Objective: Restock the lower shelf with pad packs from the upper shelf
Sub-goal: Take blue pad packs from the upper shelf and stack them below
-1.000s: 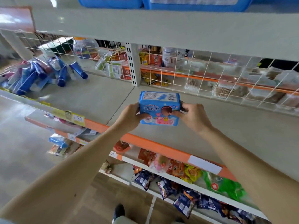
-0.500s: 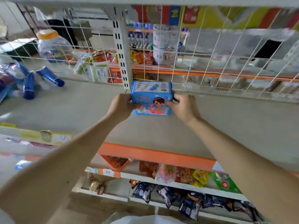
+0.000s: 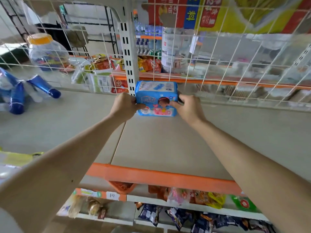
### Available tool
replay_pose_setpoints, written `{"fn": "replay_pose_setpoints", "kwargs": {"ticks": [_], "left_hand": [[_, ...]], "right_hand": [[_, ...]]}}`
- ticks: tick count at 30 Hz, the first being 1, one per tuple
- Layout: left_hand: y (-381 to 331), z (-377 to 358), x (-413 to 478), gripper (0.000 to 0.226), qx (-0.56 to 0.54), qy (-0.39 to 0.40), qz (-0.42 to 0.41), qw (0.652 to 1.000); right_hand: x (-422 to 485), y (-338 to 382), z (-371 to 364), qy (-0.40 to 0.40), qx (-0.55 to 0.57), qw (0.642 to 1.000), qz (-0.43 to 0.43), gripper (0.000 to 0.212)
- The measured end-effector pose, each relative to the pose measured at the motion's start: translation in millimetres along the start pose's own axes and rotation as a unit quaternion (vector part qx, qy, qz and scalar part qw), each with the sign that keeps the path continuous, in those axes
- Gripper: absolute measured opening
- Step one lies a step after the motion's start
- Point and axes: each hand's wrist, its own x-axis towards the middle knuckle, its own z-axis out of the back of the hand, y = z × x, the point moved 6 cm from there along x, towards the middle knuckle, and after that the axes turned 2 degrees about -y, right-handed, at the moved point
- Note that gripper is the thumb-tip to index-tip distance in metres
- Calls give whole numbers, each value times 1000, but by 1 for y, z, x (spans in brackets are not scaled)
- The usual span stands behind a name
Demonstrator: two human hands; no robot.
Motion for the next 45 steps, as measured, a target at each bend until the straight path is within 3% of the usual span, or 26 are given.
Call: {"fn": "replay_pose_setpoints", "kwargs": {"ticks": [11, 19, 21, 25, 29, 37, 45], "left_hand": [[3, -2, 42, 48, 115, 21, -16, 993], [-1, 3, 36, 42, 66, 20, 25, 997], [-1, 4, 30, 45, 94, 25, 19, 995], [-2, 21, -3, 67, 193, -57, 27, 979], [-25, 28, -46, 53, 233, -84, -41, 968], [-73, 21, -109, 80, 289, -63, -199, 934], [-129, 11, -163, 85, 312, -28, -151, 938]], "right_hand": [[25, 0, -13, -12, 8, 1000, -19, 24], [22, 7, -8, -1, 0, 1000, -26, 28], [22, 6, -8, 11, -29, 998, -47, 38], [3, 5, 4, 38, -104, 989, -96, 84], [-25, 20, 17, 102, -122, 987, -36, 89], [-64, 44, 58, 125, -144, 977, 91, 82], [-85, 35, 108, 151, -147, 970, 121, 83]]}}
